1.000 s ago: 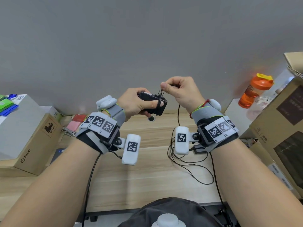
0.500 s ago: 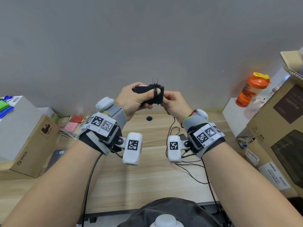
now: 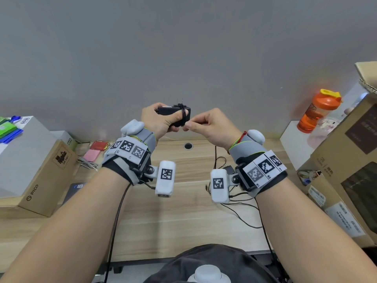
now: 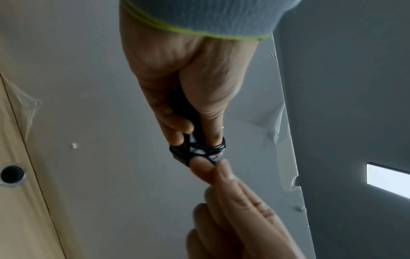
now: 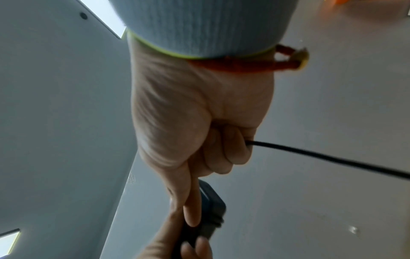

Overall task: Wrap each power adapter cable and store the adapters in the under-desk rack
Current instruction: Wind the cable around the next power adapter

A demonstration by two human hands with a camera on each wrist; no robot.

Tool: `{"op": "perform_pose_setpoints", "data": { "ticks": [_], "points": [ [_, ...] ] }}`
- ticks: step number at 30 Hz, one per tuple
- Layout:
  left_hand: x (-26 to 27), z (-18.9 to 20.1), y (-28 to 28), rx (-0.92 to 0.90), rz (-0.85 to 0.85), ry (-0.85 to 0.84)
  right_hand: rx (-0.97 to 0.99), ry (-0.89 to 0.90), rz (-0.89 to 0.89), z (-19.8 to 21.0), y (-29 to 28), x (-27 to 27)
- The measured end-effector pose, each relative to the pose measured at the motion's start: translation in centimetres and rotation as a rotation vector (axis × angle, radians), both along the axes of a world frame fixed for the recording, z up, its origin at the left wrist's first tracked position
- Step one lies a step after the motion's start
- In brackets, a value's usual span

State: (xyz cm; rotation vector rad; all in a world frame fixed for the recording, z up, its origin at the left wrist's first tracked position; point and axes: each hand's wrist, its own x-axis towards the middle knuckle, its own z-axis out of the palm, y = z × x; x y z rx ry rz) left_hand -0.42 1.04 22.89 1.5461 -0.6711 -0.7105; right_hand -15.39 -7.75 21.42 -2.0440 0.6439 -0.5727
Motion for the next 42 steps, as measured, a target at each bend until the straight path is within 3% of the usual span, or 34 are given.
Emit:
{"op": "perform_pose_setpoints", "data": {
  "ticks": [8,15,25,32,38,42],
  "points": [
    [-0.3,-0.4,0.9,0.132,-0.150,-0.167,-0.004,-0.109,-0.020,2.2,-1.0,-0.9],
    [-1.4,0.5,1.4,0.140,-0.315,-0.184,0.059,-0.206,-0.110,1.9,-1.7,-1.2],
    [-2.1,1.1,1.4,0.048,-0.345,-0.122,0.160,-0.231,-0.128,0.2,-0.9,-1.0],
    [-2.0,1.8,0.7,-0.071,-0.233,0.035,0.227,-0.088,-0.085,-1.6,-0.1,-0.1],
    [-0.9,1.4,0.3,-0.112,-0.033,0.142,0.082,0.065,0.056,-0.7,1.2,-0.4],
    [-0.1,0.9,0.0,-0.079,0.015,0.092,0.048,0.051,0.061,-0.2,1.6,-0.1]
  ]
}}
